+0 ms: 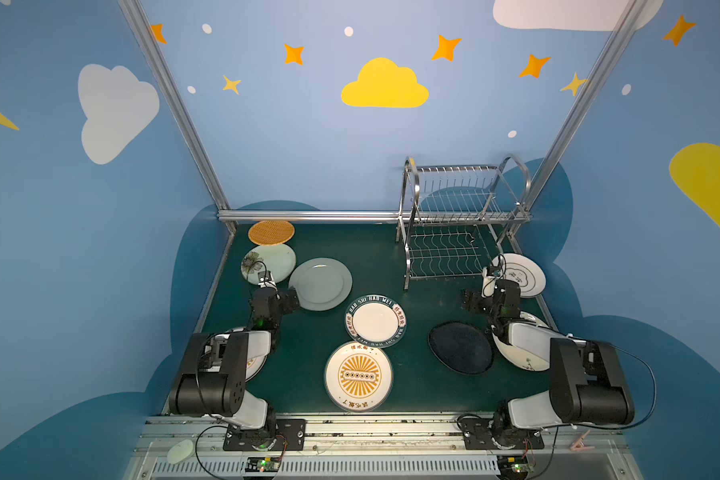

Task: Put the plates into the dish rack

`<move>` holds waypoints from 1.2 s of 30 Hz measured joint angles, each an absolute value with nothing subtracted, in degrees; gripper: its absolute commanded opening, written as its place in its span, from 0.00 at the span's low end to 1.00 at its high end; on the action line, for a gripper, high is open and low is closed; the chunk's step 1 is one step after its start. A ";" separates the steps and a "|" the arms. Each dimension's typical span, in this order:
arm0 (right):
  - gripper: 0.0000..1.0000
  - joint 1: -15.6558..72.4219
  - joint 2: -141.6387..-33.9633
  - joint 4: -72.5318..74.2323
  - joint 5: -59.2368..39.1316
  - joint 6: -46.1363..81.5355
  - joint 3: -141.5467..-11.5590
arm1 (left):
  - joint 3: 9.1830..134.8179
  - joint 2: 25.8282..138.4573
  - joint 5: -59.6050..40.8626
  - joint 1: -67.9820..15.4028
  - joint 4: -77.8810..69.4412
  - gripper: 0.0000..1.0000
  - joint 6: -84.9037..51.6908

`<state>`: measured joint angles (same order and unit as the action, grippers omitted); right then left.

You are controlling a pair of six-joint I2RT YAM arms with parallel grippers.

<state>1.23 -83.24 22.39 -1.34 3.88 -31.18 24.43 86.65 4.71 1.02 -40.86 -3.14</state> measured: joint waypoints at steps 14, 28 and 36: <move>0.92 1.23 -83.24 22.41 -1.21 3.88 -31.18 | 24.43 86.67 4.36 1.02 -40.86 1.00 -2.94; 0.92 1.19 -83.24 22.39 -1.34 3.88 -31.18 | 24.43 86.65 4.36 1.02 -40.82 1.00 -2.72; 0.92 0.58 -83.24 22.41 -2.46 3.90 -31.18 | 24.40 86.67 2.63 2.07 -40.95 1.00 -3.22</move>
<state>0.58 -83.24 22.41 -2.46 3.90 -31.18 24.40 86.67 2.63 2.07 -40.95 -3.22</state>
